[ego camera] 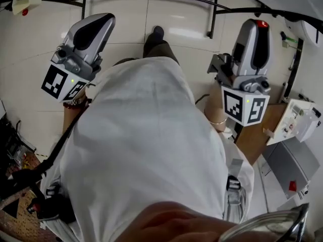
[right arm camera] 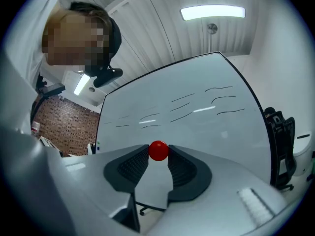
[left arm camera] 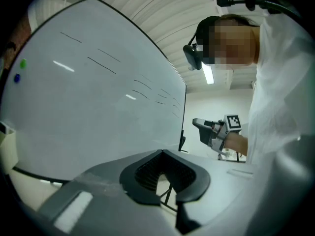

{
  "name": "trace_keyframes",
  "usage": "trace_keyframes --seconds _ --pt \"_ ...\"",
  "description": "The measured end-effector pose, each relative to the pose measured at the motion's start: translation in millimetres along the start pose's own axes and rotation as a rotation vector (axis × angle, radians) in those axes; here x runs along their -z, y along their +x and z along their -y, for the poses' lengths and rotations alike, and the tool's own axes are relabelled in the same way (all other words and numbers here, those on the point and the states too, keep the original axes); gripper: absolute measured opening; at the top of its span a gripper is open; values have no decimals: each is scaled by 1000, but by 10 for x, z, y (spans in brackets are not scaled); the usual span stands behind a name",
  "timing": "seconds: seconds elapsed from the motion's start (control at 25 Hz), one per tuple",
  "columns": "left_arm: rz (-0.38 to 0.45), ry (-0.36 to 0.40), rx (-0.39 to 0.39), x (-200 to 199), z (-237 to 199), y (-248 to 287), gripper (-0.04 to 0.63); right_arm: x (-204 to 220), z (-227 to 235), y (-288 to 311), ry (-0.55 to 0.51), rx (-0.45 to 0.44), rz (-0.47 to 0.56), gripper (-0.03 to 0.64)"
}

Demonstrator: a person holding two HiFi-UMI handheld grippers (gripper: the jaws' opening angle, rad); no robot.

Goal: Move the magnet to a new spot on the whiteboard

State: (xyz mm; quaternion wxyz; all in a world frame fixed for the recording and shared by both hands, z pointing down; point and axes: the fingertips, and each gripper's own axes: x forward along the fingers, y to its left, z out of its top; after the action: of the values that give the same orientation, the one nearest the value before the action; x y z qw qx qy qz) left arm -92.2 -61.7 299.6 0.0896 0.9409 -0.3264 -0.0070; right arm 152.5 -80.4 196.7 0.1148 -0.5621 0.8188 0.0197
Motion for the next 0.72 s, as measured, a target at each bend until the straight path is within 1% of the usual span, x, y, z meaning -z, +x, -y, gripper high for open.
trace_keyframes --seconds 0.12,0.2,0.32,0.44,0.6,0.72 --pt "-12 -7 -54 125 29 -640 6 -44 -568 -164 -5 -48 -1 126" --pt "-1 -10 -55 166 169 -949 6 -128 -828 -363 -41 -64 -14 127" --pt "35 -18 -20 176 424 -1235 6 -283 -1014 -651 -86 -41 -23 127" --pt "48 -27 20 262 605 -1511 6 -278 -1251 -836 -68 -26 -27 127" --pt "3 -43 0 481 631 -1864 6 -186 -1587 -979 -33 -48 -62 126" --pt "23 -61 -1 441 608 -1881 6 -264 -1593 -1000 -38 -47 -66 127"
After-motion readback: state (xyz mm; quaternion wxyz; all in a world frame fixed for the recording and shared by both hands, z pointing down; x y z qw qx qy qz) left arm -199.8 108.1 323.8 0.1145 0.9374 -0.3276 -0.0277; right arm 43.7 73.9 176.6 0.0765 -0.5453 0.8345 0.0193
